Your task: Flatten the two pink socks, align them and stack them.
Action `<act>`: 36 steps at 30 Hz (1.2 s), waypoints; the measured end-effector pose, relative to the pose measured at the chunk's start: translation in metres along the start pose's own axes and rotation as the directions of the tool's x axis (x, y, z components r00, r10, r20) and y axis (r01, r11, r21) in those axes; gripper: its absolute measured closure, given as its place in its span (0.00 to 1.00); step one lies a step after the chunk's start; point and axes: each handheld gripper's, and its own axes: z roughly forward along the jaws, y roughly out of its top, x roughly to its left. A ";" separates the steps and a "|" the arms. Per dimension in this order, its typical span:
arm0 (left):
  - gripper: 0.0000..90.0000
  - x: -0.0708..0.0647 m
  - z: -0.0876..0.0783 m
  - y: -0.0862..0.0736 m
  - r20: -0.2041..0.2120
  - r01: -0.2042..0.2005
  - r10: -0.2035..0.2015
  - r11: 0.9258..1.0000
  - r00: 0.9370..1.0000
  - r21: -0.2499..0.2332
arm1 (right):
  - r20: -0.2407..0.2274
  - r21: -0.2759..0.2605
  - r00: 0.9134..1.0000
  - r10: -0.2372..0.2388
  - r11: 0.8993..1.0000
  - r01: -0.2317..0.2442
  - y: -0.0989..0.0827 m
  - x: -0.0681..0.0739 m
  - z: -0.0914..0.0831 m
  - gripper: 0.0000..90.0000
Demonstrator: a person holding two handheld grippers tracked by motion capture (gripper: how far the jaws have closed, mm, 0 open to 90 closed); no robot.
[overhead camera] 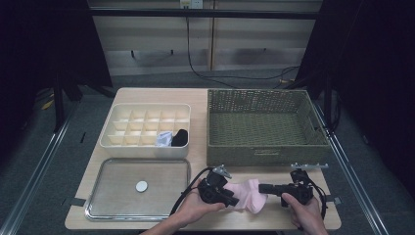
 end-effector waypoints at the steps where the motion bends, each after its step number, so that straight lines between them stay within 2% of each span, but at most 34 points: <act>1: 0.71 -0.001 0.000 0.000 -0.002 -0.002 0.002 1.000 1.000 0.000 | -0.001 -0.002 1.000 -0.003 1.000 0.003 0.002 0.001 0.001 0.95; 4: 0.69 -0.001 0.001 0.000 0.008 0.003 -0.003 1.000 1.000 -0.010 | -0.018 -0.006 1.000 -0.011 1.000 0.011 0.007 0.007 0.003 0.96; 5: 0.68 -0.002 0.001 0.000 0.000 0.005 -0.005 1.000 1.000 -0.004 | -0.025 -0.005 1.000 -0.012 1.000 0.012 0.009 0.008 0.004 0.96; 7: 0.65 -0.002 0.001 0.001 0.021 0.009 -0.009 1.000 1.000 -0.005 | -0.030 -0.005 0.999 -0.026 1.000 0.026 0.012 0.011 0.007 0.96; 10: 0.56 -0.001 -0.002 0.002 0.038 -0.004 0.003 1.000 0.999 0.014 | -0.014 0.010 0.999 -0.040 0.999 0.040 0.013 0.013 0.010 0.96; 11: 0.53 0.000 -0.004 0.003 0.027 0.005 -0.005 1.000 1.000 0.015 | -0.005 0.013 0.999 -0.043 0.999 0.043 0.013 0.013 0.011 0.96; 13: 0.52 0.005 -0.013 0.004 0.030 0.039 -0.038 0.999 0.999 -0.016 | 0.005 0.019 0.999 -0.040 0.999 0.040 0.011 0.011 0.010 0.96; 16: 0.51 0.011 -0.032 0.004 0.013 0.051 -0.051 0.998 0.999 -0.045 | 0.010 0.021 0.999 -0.034 0.999 0.034 0.009 0.007 0.009 0.96; 17: 0.51 0.014 -0.038 0.003 0.019 0.064 -0.063 0.996 0.998 -0.063 | 0.014 0.020 0.999 -0.030 0.999 0.030 0.009 0.007 0.007 0.96; 18: 0.51 0.017 -0.045 0.001 0.007 0.057 -0.057 0.997 0.998 -0.060 | 0.014 0.016 0.999 -0.031 0.999 0.030 0.009 0.006 0.006 0.95; 19: 0.50 0.019 -0.052 -0.002 -0.025 0.053 -0.055 0.997 0.998 -0.063 | 0.017 0.017 0.999 -0.029 0.999 0.029 0.009 0.005 0.005 0.96; 20: 0.50 0.023 -0.058 -0.005 -0.029 0.056 -0.058 0.996 0.998 -0.067 | 0.020 0.012 0.999 -0.029 1.000 0.029 0.009 0.005 0.003 0.96; 24: 0.47 0.040 -0.074 -0.013 -0.070 0.093 -0.099 0.992 0.993 -0.086 | 0.028 0.008 0.999 -0.030 1.000 0.030 0.009 0.003 -0.001 0.95; 27: 0.47 0.046 -0.071 -0.015 -0.065 0.121 -0.128 0.988 0.990 -0.101 | 0.036 0.014 0.999 -0.033 0.999 0.032 0.009 0.002 -0.001 0.96; 28: 0.46 0.047 -0.069 -0.015 -0.058 0.123 -0.128 0.988 0.990 -0.089 | 0.036 0.016 0.999 -0.030 0.999 0.030 0.009 0.002 0.000 0.95; 31: 0.47 0.045 -0.058 -0.013 -0.053 0.098 -0.101 0.994 0.994 -0.046 | 0.039 0.021 0.999 -0.033 0.999 0.032 0.011 0.001 0.001 0.95; 33: 0.49 0.045 -0.052 -0.013 -0.033 0.101 -0.102 0.994 0.994 -0.033 | 0.040 0.026 0.999 -0.034 0.999 0.033 0.012 0.002 0.002 0.95; 36: 0.59 0.045 -0.046 -0.012 -0.015 0.095 -0.095 0.995 0.995 -0.010 | 0.040 0.028 0.998 -0.045 0.999 0.044 0.014 0.003 0.003 0.95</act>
